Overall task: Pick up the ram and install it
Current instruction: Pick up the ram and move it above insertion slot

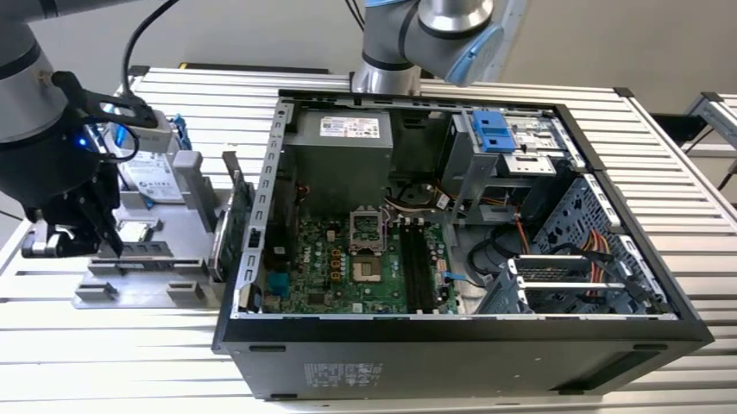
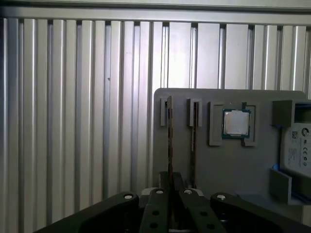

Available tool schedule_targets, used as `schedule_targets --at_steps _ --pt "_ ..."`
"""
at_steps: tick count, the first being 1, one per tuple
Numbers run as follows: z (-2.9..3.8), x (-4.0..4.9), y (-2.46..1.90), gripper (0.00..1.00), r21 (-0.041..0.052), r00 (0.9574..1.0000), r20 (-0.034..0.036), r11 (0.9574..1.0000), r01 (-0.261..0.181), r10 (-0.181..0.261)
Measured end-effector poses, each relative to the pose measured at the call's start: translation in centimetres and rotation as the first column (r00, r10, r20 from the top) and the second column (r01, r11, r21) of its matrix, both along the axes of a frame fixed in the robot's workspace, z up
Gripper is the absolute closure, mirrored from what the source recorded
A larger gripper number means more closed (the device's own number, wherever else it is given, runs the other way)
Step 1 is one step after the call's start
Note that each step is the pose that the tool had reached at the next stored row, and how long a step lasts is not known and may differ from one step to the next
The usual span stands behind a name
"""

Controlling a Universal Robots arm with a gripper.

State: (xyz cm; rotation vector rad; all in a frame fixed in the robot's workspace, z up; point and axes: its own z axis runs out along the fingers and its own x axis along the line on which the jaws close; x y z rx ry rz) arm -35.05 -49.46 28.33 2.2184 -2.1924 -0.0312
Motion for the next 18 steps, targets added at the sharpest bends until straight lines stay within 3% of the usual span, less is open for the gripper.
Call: schedule_targets --at_steps 18 --pt "1.28 0.0 0.0 1.0 0.0 1.0 0.0001 1.0 0.0 0.0"
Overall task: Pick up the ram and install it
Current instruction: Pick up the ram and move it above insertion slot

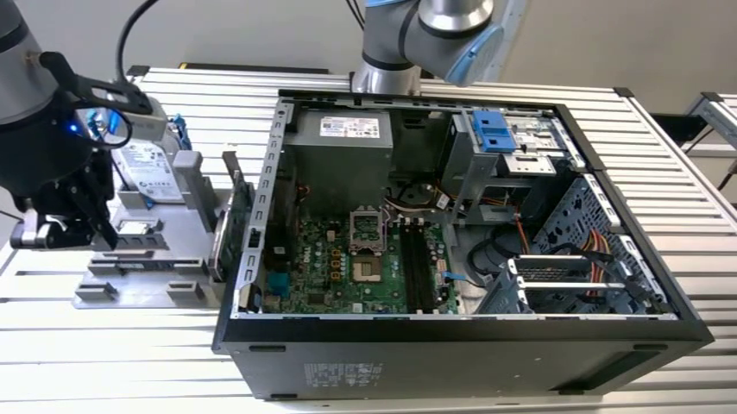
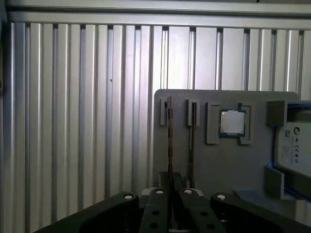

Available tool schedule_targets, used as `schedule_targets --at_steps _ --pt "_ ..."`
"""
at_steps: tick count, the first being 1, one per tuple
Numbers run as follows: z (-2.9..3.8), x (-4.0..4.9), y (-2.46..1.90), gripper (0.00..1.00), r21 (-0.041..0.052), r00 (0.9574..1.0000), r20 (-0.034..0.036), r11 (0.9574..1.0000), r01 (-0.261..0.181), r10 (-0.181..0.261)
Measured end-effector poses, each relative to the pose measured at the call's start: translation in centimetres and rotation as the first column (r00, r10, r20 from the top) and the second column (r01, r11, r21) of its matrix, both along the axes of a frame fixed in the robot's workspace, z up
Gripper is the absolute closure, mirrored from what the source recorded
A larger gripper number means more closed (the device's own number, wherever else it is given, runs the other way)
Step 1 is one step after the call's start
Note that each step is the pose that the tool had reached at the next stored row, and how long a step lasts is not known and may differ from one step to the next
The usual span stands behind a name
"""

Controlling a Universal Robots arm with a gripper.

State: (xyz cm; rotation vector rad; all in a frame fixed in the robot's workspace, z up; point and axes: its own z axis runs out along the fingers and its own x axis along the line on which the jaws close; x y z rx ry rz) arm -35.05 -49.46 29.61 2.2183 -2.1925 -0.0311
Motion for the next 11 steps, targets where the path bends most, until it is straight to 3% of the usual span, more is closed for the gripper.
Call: schedule_targets --at_steps 11 --pt "0.6 0.0 0.0 1.0 -0.0001 1.0 -0.0001 1.0 0.0 0.0"
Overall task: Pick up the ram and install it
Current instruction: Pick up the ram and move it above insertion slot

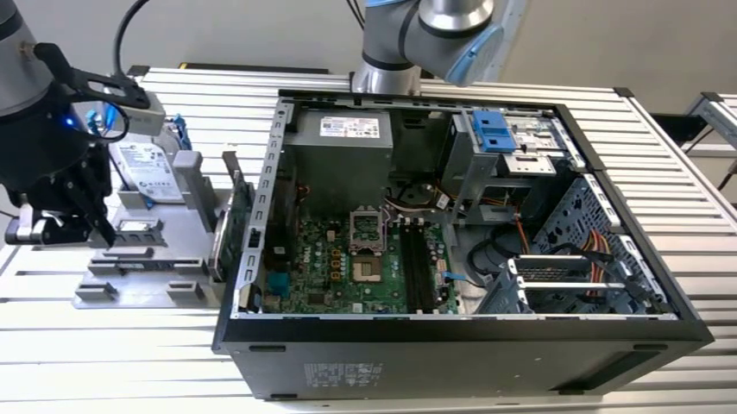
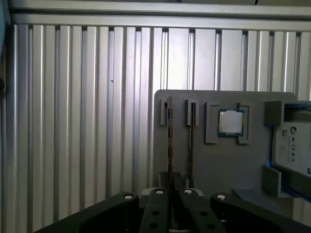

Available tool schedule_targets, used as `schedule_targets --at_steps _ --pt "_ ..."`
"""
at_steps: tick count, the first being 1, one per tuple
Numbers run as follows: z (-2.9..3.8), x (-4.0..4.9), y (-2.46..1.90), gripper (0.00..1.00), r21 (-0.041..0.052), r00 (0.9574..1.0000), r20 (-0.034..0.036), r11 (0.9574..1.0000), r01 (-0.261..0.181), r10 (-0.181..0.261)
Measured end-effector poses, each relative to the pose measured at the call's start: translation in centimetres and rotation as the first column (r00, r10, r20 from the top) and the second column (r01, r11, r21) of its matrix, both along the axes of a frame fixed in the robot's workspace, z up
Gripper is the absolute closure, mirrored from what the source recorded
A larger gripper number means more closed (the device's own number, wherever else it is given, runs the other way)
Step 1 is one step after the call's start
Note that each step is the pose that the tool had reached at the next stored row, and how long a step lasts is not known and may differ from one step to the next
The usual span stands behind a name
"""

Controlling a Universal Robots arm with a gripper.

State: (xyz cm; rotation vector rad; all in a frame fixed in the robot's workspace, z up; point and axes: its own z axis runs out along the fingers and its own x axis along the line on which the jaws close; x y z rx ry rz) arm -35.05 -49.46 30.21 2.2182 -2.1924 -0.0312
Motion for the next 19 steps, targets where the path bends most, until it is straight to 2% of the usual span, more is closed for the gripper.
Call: schedule_targets --at_steps 19 --pt "1.6 0.0 0.0 1.0 0.0 1.0 0.0001 1.0 0.0 0.0"
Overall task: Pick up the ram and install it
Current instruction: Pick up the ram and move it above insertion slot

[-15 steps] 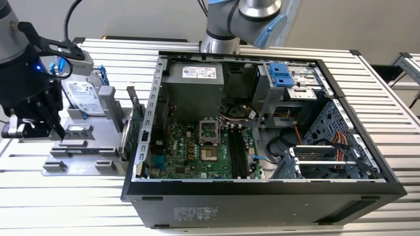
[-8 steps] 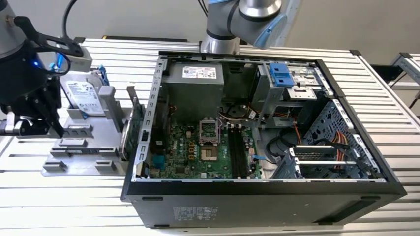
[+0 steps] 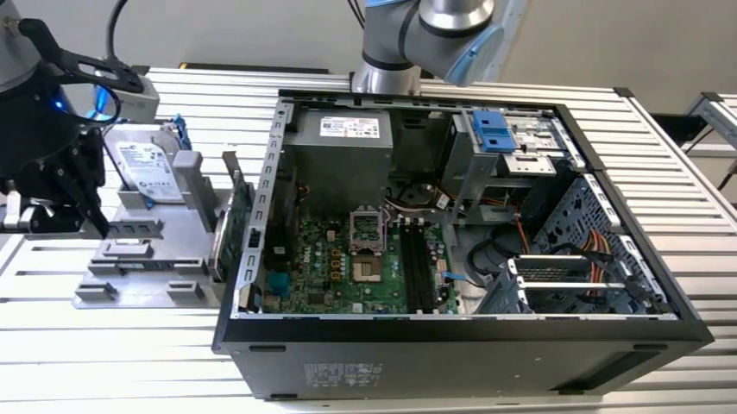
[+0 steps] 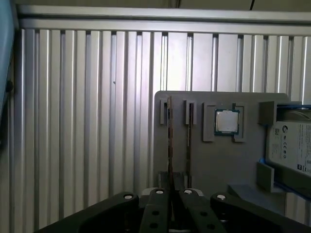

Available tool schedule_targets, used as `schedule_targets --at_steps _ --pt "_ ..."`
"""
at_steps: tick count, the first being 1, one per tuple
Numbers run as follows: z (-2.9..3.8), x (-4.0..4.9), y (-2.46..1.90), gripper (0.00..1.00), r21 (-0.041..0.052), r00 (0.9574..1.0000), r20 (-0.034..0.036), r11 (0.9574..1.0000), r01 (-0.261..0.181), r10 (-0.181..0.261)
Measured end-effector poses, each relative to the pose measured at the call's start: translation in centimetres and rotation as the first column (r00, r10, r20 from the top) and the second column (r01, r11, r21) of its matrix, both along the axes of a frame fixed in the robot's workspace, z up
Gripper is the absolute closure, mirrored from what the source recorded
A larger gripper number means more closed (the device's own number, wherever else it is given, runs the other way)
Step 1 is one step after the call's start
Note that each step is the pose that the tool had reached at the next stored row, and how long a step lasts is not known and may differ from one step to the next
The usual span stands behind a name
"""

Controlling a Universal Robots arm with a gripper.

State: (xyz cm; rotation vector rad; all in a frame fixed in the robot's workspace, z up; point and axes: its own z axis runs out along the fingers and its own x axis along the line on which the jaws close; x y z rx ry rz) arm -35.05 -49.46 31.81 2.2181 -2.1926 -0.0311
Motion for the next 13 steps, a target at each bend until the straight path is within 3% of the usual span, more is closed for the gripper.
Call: schedule_targets --at_steps 13 --pt "0.93 0.0 0.0 1.0 0.0 1.0 -0.0001 1.0 0.0 0.0"
